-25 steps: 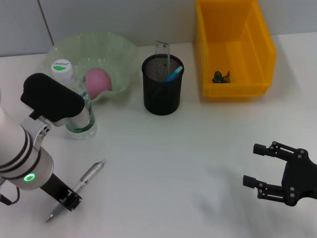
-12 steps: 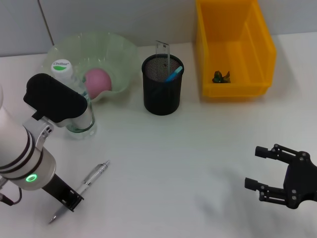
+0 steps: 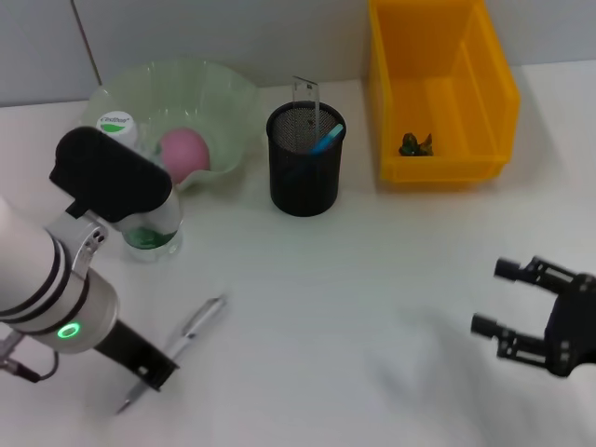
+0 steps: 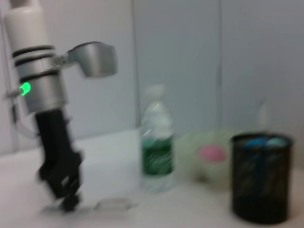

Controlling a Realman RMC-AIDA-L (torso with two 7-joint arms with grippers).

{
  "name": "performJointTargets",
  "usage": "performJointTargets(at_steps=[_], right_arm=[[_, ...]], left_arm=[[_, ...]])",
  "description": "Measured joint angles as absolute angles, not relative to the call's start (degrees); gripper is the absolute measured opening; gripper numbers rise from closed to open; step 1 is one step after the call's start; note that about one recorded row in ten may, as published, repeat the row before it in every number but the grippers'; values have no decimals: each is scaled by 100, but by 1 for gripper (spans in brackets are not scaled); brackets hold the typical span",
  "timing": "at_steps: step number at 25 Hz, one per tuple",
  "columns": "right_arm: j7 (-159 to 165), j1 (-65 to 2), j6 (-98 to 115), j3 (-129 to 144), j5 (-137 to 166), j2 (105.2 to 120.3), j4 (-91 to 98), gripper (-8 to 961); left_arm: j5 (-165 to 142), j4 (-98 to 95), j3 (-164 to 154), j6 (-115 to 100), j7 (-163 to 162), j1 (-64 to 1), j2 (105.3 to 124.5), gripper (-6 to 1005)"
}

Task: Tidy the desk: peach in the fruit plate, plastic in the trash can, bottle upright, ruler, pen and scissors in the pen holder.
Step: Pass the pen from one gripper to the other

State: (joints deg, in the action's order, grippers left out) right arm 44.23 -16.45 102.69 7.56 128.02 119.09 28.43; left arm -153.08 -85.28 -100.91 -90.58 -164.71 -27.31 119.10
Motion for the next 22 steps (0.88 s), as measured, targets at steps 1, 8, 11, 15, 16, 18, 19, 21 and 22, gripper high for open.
performJointTargets(at_steps=[1,8,11,15,16,18,19,21,22], right_arm=[[4449,-1593,10317,581,12507,11907,2699,790],[4716,-1382,10792,384,11595,11888,2386,790],[5356,-1336,11185,336,11261,11871,2299,790],[5622,-1348,11452,236,11242,11852,2243,790],[5738,-1372,11583,201,11236,11849,2213,790],[5798,-1393,11644,189,11234,11850,2196,790],[5849,-1408,11703,142,11232,11862,2130,790],[5861,-1408,11730,98,11232,11866,2058,790],[5865,-1410,11740,56,11224,11867,1980,790]], left_arm=[[-15244,-8622,-10093,-9048,-16463,-2709,11910,139],[-14789,-9385,-10264,-8556,-16253,-2484,11896,140],[-14682,-9529,-10365,-8374,-16191,-2441,11891,140],[-14291,-9924,-10722,-7177,-15452,-2237,11882,140],[-14209,-9936,-10731,-7035,-15312,-2213,11882,140],[-14025,-9934,-10734,-6756,-15005,-2177,11882,140],[-13918,-9910,-10725,-6624,-14848,-2162,11879,140],[-13700,-9875,-10709,-6291,-14547,-2077,11872,140],[-13607,-9859,-10704,-6159,-14409,-2028,11870,139]])
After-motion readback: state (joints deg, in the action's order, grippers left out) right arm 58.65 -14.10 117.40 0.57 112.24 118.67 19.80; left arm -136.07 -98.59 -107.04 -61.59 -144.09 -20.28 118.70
